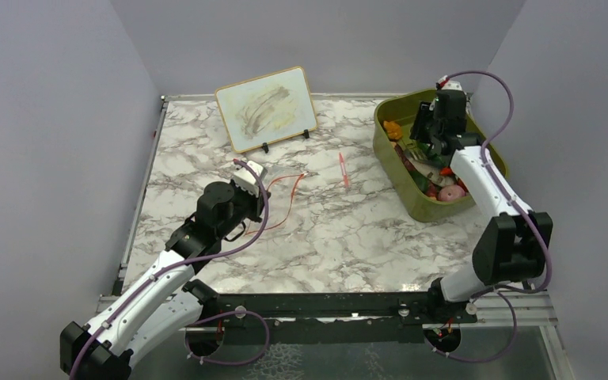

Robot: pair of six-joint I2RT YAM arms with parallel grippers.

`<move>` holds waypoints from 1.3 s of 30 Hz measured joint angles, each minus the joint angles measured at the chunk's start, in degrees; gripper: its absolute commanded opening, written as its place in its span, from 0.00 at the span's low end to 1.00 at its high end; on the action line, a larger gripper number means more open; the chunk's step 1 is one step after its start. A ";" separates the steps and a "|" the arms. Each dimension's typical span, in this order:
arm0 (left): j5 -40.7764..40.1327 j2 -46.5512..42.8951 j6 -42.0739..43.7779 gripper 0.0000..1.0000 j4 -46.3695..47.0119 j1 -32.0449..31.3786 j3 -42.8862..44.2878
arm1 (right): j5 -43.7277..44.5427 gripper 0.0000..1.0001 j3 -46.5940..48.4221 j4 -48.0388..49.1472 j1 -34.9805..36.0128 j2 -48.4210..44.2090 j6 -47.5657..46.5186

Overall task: Place the food in the zip-top bag and seal the zipper
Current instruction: Place the fake vegetable in the zipper food storage bag.

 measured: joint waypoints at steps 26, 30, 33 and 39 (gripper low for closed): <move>-4.02 4.11 -0.17 0.00 6.75 0.00 0.20 | -33.11 0.28 -12.63 -1.11 10.19 -26.53 12.48; -4.85 4.57 -0.79 0.00 9.09 0.00 -0.02 | -34.38 0.28 -12.63 0.52 17.29 -24.68 14.62; -5.35 4.66 -1.09 0.00 9.55 0.00 -0.39 | -35.32 0.28 -12.63 2.40 23.02 -22.49 16.81; -6.23 4.44 -1.86 0.00 10.36 0.00 -1.99 | -36.61 0.28 -12.85 6.75 32.13 -18.93 23.23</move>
